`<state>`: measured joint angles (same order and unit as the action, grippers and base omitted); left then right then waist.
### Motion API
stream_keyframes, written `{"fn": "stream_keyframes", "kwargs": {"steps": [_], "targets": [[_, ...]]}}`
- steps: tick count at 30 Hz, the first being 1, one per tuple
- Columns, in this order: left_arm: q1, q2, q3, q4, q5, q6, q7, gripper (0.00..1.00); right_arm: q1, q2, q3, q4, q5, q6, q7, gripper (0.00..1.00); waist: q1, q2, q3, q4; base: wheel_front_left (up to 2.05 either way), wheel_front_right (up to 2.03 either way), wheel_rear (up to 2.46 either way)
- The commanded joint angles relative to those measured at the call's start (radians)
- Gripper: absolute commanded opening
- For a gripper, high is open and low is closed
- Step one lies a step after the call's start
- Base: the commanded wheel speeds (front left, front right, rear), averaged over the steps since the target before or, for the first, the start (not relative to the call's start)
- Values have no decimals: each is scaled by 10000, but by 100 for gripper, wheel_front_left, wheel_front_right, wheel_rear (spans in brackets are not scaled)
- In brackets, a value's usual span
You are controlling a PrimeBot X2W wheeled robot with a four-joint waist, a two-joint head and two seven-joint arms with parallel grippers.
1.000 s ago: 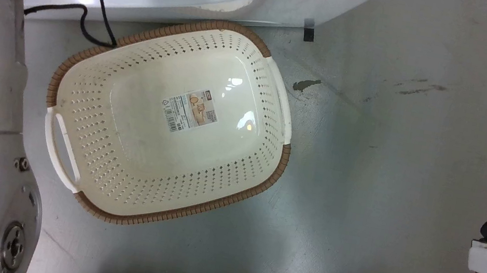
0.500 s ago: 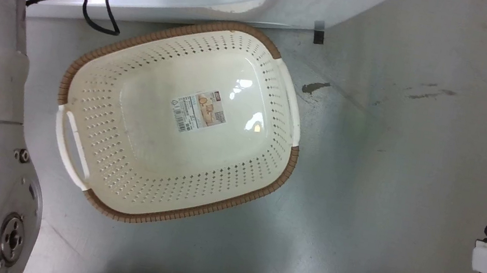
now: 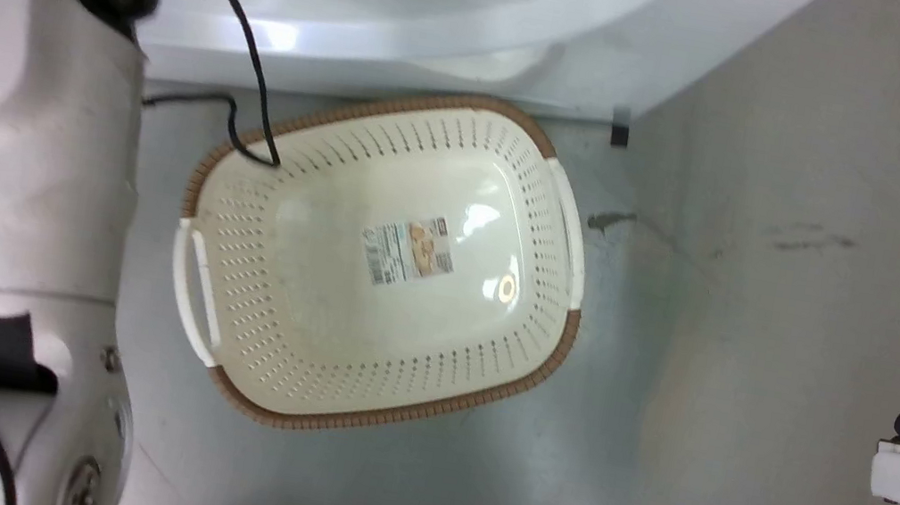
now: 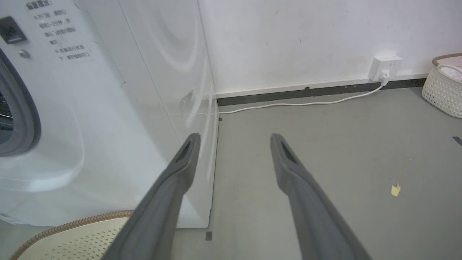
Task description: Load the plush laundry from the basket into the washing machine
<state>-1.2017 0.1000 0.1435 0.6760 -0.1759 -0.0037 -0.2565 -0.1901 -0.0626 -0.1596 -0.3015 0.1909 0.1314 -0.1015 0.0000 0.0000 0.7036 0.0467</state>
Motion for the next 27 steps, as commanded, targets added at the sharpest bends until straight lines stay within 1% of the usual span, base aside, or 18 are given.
{"fn": "stream_keyframes", "kwargs": {"steps": [1,13,23,27], "targets": [[305,-81,-54,-1,88,-77,-53,100,-63,-54,-14,31,-74,-7,29,100,0,0,-355,226,0,0,0],[2088,-425,-419,267,93,-178,-53,100,53,-10,123,511,-40,-7,36,100,0,0,-1787,606,0,0,0],[3494,-490,-778,62,-131,-168,-53,100,191,78,294,1095,37,-7,-121,100,0,0,-2832,682,0,0,0],[4258,-494,-1158,53,-236,-159,-53,100,336,104,375,1476,79,-7,-231,100,0,0,-3491,703,0,0,0]]}}
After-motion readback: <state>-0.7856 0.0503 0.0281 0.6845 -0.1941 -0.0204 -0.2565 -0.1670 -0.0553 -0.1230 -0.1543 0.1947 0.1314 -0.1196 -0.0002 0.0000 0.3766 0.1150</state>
